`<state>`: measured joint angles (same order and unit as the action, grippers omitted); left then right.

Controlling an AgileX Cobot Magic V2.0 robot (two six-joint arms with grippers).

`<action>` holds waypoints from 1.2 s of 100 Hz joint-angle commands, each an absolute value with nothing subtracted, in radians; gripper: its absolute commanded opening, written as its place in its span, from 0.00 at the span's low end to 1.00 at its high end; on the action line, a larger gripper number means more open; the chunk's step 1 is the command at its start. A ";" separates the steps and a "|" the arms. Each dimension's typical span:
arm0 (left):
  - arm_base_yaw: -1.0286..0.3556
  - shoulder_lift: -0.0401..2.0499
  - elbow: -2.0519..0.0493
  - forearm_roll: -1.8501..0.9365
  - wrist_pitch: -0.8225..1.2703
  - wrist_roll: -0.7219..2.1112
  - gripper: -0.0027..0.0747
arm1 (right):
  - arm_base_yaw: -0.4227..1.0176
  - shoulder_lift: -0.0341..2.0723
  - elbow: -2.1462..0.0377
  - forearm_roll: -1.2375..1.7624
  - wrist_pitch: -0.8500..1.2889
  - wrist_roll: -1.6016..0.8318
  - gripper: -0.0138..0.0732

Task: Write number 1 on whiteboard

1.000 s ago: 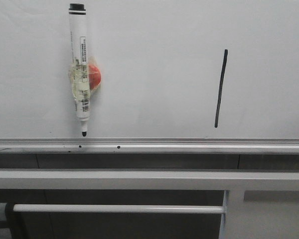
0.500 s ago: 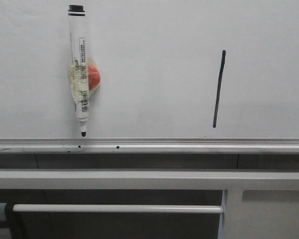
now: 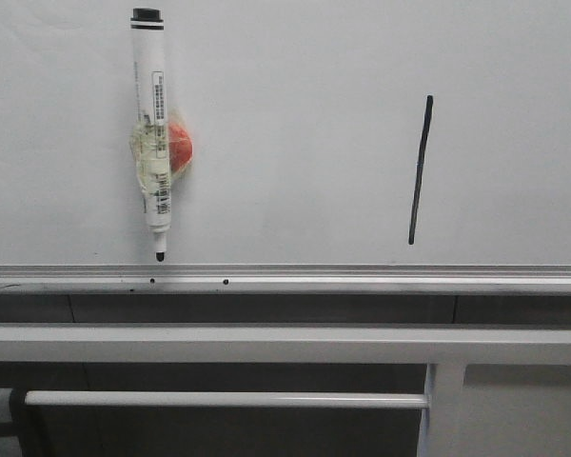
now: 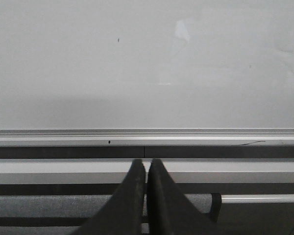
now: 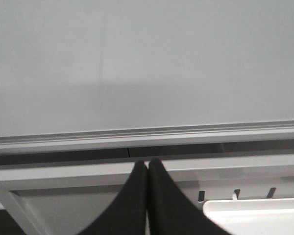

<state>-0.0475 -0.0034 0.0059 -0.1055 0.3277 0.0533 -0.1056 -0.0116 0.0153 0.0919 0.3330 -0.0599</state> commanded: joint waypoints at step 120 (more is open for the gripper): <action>-0.046 -0.027 0.013 -0.112 0.259 0.053 0.01 | -0.163 -0.026 0.040 0.059 0.322 -0.075 0.09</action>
